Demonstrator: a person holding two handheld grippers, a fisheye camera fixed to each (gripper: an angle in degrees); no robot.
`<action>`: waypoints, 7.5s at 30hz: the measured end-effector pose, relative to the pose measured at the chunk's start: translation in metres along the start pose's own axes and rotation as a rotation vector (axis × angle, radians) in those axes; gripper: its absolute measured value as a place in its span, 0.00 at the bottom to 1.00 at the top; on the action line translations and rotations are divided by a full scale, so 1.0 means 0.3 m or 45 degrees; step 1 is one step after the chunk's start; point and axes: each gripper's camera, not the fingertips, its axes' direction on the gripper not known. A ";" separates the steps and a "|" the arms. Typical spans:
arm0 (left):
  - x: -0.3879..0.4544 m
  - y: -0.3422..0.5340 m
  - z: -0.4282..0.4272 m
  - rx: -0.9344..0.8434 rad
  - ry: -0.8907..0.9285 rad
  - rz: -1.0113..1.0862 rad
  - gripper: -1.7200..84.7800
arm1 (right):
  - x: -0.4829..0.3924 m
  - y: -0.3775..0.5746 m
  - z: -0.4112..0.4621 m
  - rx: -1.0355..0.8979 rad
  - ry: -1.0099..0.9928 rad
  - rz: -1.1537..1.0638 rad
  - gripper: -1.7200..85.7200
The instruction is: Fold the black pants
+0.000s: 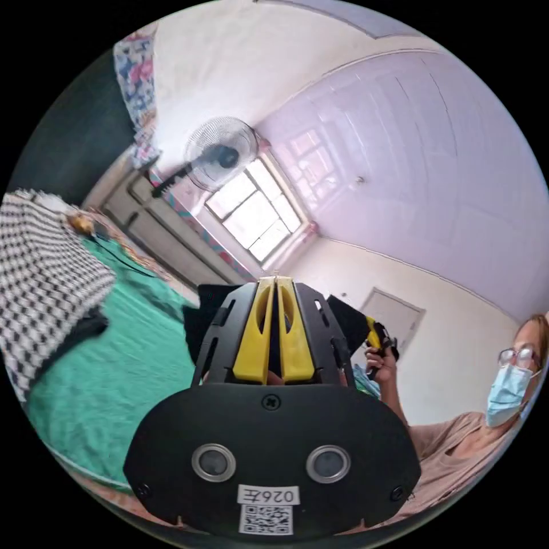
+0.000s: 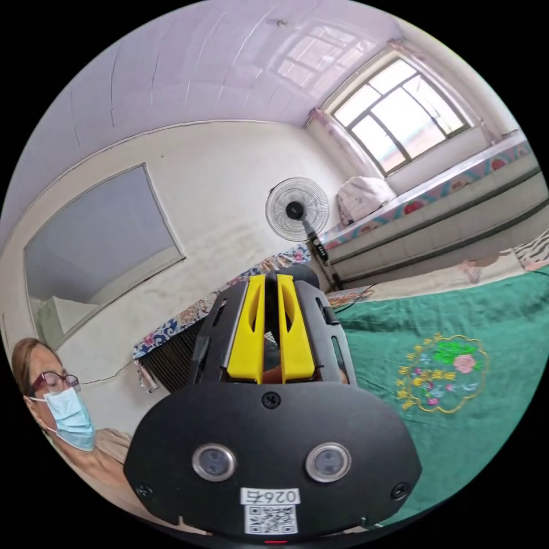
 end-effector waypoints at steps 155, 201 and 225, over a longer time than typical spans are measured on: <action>0.946 0.974 -0.652 -0.996 -1.109 0.335 0.10 | 0.076 2.298 1.072 -0.349 1.483 0.474 0.19; 0.791 1.008 -1.178 -1.247 -0.680 -0.113 0.01 | -0.306 2.763 0.580 -0.128 1.374 0.388 0.05; 0.572 1.181 -0.361 -1.231 -0.857 0.172 0.01 | 0.112 2.072 1.100 -1.045 1.249 0.151 0.01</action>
